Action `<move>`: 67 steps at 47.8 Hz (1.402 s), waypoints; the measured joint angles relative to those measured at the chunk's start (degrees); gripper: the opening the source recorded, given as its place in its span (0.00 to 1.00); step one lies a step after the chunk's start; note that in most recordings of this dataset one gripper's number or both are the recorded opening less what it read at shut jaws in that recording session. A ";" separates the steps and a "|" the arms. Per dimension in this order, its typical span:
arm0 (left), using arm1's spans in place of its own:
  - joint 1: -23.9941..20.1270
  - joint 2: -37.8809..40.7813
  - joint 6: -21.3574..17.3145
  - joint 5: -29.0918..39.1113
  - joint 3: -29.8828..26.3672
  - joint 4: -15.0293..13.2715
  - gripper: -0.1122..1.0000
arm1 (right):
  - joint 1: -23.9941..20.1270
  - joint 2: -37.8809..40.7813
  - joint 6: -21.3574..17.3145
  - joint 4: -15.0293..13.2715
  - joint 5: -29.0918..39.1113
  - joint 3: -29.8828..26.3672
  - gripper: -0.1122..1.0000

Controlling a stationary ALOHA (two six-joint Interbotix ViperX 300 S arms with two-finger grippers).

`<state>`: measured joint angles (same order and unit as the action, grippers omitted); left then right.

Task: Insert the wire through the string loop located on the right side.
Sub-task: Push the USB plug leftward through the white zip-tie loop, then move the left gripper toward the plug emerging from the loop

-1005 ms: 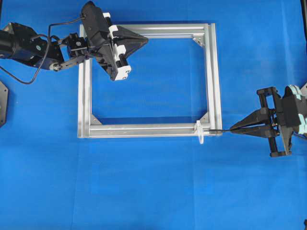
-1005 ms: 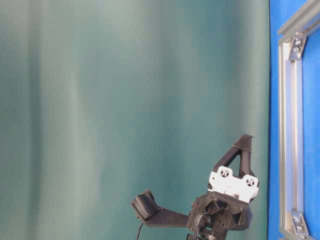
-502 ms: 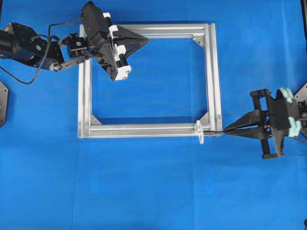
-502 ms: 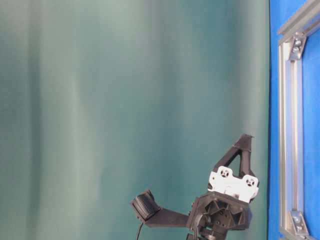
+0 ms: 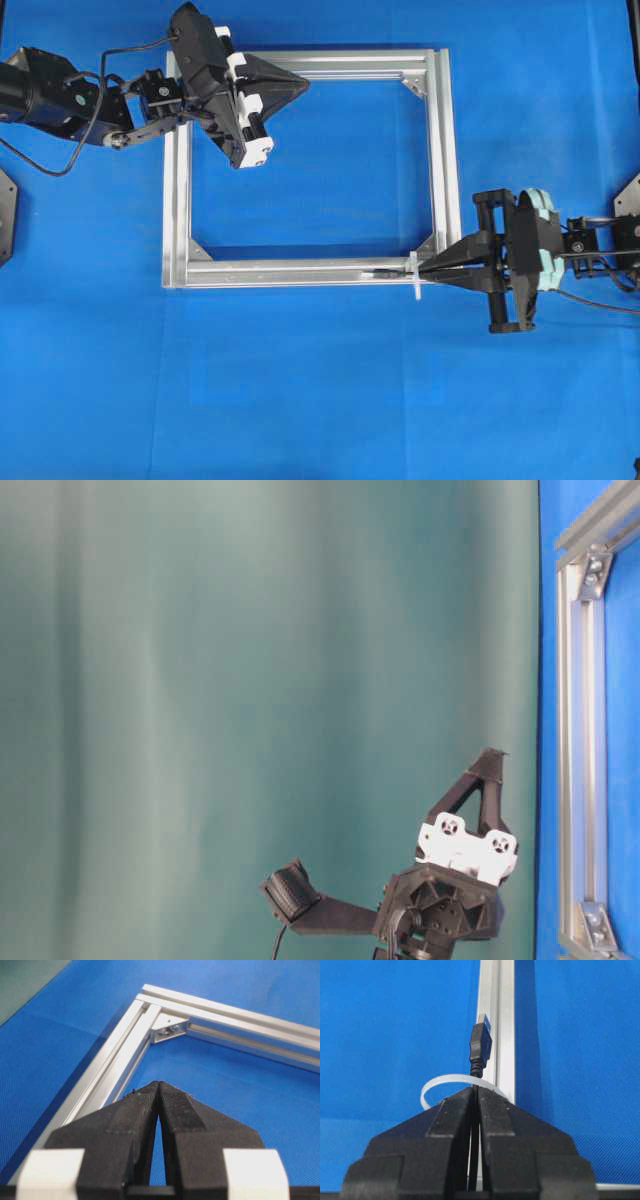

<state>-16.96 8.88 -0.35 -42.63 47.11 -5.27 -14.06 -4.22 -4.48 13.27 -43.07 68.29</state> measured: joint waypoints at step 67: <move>23.29 -1.05 0.70 0.00 1.14 0.00 0.10 | 0.18 0.09 0.00 0.09 0.09 0.53 0.08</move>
<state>6.33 7.82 0.35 -42.63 48.25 -5.27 -13.89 -4.13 -4.48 13.36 -42.98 68.82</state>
